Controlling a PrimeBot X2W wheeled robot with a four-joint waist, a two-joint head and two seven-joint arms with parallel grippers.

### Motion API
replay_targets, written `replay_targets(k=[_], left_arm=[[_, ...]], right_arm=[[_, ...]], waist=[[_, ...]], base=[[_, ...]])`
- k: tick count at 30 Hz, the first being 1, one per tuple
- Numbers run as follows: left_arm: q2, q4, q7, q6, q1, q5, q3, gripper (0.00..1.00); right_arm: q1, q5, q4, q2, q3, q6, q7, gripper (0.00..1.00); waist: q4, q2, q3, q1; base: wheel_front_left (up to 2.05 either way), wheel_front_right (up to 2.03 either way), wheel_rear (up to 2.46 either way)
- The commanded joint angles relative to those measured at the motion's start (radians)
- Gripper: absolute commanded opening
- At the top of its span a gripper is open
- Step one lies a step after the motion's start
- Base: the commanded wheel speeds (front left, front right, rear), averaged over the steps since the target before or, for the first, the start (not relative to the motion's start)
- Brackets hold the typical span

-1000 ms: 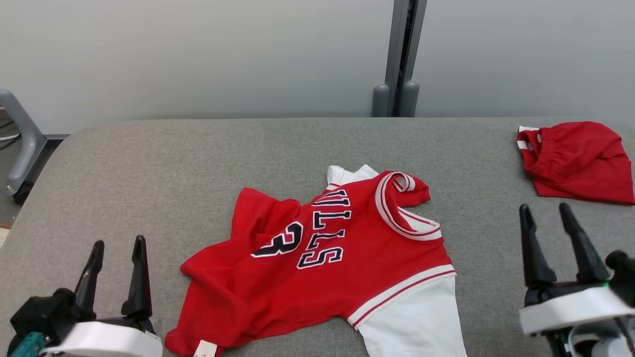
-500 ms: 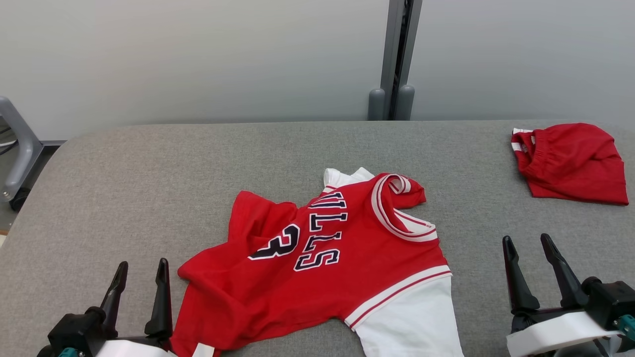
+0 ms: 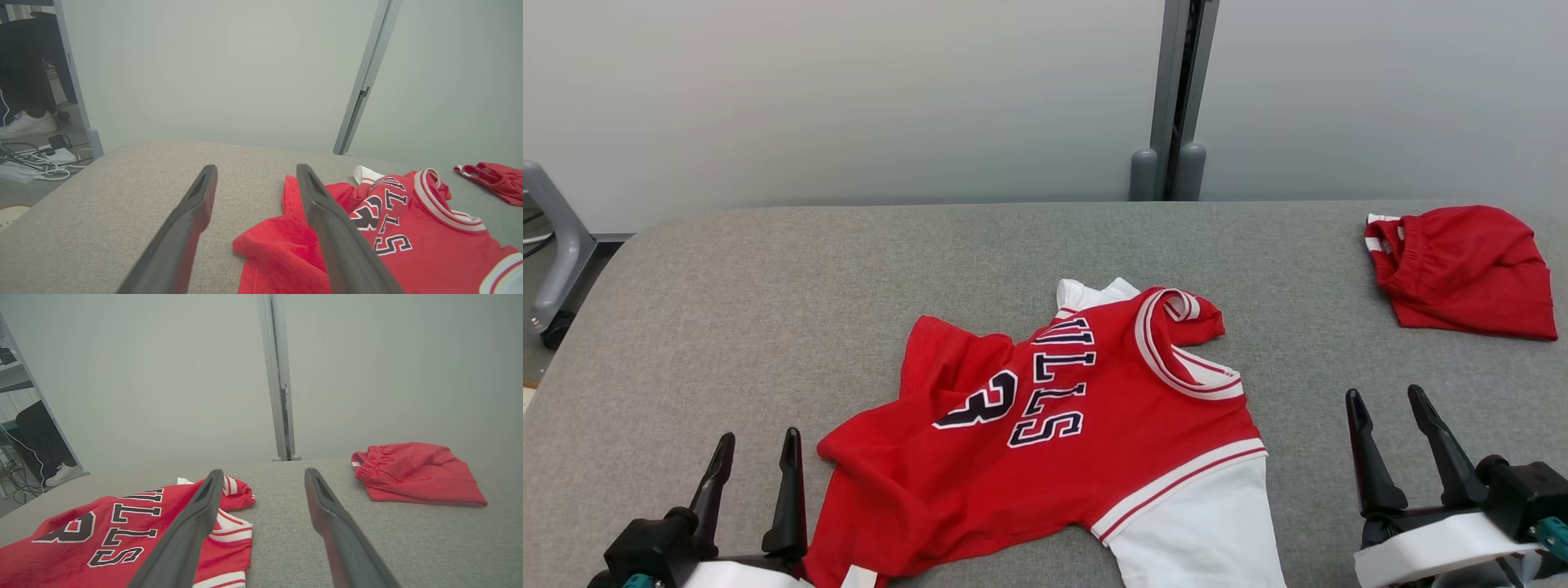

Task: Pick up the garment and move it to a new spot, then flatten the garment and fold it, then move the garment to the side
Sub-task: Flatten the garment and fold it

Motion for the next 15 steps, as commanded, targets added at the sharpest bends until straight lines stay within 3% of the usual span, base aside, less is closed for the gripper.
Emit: replay_targets(k=[1, 15], left_arm=[[-0.003, 0.005, -0.002, -0.011, -0.017, 0.011, 0.011, 1.00], [-0.030, 0.015, -0.002, -0.042, -0.007, 0.040, 0.062, 1.00]], right_arm=[[-0.011, 0.002, 0.006, -0.006, 0.001, 0.000, -0.004, 1.00], [-0.013, 0.008, 0.008, -0.009, 0.006, 0.000, -0.005, 1.00]], waist=[[0.001, -0.0001, -0.001, 0.0000], [0.002, -0.0001, 0.001, 0.0000]], base=[[0.00, 0.00, 0.00], [0.00, 0.00, 0.00]])
